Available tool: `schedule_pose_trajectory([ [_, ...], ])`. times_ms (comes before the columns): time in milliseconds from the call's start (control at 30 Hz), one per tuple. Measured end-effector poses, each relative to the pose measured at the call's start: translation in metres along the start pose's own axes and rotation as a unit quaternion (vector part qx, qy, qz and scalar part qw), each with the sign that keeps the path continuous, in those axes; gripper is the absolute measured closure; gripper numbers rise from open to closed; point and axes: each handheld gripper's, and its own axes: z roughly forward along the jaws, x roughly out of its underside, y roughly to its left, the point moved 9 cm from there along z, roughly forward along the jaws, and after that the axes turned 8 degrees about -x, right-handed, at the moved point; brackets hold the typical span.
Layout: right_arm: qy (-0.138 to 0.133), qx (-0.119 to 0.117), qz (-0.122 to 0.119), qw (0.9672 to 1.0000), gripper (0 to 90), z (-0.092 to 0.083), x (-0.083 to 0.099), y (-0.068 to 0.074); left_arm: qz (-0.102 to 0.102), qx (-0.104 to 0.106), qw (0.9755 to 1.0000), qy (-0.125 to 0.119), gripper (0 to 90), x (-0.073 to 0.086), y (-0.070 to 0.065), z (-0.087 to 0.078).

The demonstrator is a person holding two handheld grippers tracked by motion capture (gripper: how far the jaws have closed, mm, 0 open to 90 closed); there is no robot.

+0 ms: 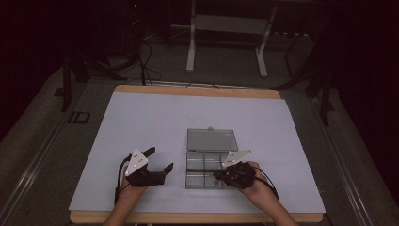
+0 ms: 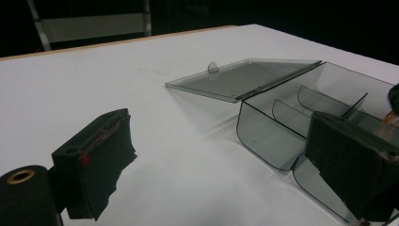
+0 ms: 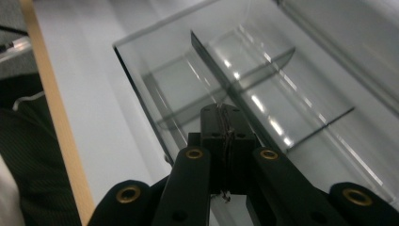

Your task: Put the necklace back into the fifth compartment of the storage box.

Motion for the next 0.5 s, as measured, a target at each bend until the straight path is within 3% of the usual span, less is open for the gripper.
schedule_pose_trajectory([
  [200,0.031,-0.001,0.007,0.9995,88.8,0.008,0.009,-0.006,0.000,0.000,1.0000,0.000,8.8,0.000,0.000,0.000],
  [500,0.049,-0.012,0.014,0.9986,88.3,0.019,0.011,-0.008,0.000,0.000,1.0000,-0.001,8.8,0.000,0.000,0.000],
])
